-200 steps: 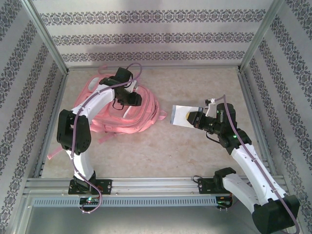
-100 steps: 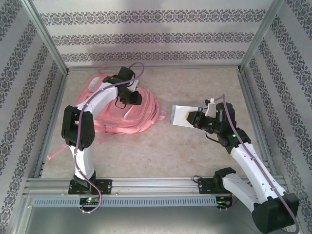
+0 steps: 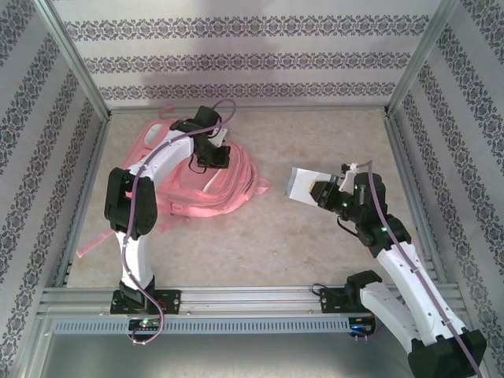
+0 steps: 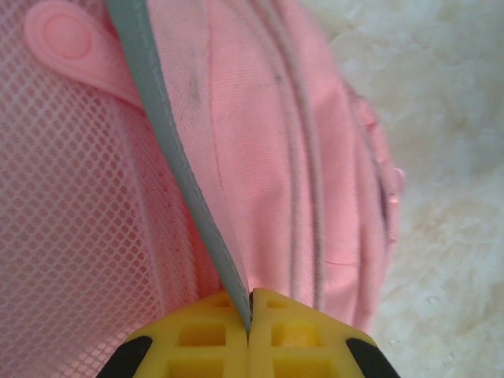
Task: Pack books, pencil case, and school supplies into a backpack
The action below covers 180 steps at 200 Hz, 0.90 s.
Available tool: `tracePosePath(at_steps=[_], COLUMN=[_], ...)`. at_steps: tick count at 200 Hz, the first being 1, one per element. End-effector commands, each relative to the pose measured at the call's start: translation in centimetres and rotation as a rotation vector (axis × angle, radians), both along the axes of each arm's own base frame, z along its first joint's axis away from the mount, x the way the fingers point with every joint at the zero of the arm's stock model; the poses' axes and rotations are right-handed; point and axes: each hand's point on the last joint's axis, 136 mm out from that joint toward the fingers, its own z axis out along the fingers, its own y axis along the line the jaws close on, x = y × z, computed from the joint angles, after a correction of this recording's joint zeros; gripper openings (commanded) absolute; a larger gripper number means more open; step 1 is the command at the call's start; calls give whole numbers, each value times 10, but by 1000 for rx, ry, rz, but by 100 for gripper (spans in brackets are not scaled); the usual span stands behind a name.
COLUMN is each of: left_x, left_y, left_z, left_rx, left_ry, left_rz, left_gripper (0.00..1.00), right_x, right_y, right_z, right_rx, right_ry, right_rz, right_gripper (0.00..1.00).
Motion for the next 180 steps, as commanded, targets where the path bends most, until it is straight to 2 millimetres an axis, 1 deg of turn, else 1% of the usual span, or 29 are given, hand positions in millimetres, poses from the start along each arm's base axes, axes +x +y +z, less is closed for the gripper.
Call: tracePosePath(at_steps=[1, 17, 26, 36, 47, 62, 72, 85, 102, 114, 128, 152, 163, 180], left_x=[-30, -41, -48, -53, -60, -67, -75, -83, -91, -95, -96, -94, -94, -95], left_y=[-44, -55, -61, -65, -69, -69, -69, -67, -67, -68, -65, -55, -55, -59], left_z=[66, 91, 108, 125, 145, 168, 183, 197, 213, 223, 232, 249, 257, 262], left_rx=[-147, -186, -228, -265, -311, -340, -361, -382, -429, -470, -491, -528, -571, -608], left_ry=[-56, -76, -92, -113, -138, -169, -186, -200, -214, -224, -231, -255, -256, -246], left_rz=[-145, -192, -221, -237, -261, -279, -306, -325, -351, -369, -376, -381, -384, -398], left_gripper=[0, 0, 0, 0, 0, 0, 0, 0, 0, 0, 0, 0, 0, 0], right_x=[3, 4, 5, 5, 6, 5, 4, 3, -1, -4, -8, -15, -16, -15], right_y=[-8, -11, -13, -17, -17, -13, -12, -10, -4, 5, 14, 24, 32, 44], right_z=[-1, -5, -10, -15, -18, -19, -20, -21, -19, -14, -9, -4, 1, 12], right_rx=[2, -7, -14, -17, -14, -1, 1, -1, 24, 73, 121, 138, 172, 264], right_ry=[-13, -4, 7, 30, 43, 44, 46, 51, 42, 20, 8, 14, 10, 9], right_rz=[-62, -81, -94, -122, -126, -108, -98, -84, -47, -5, 40, 91, 117, 142], right_gripper=[0, 0, 0, 0, 0, 0, 0, 0, 0, 0, 0, 0, 0, 0])
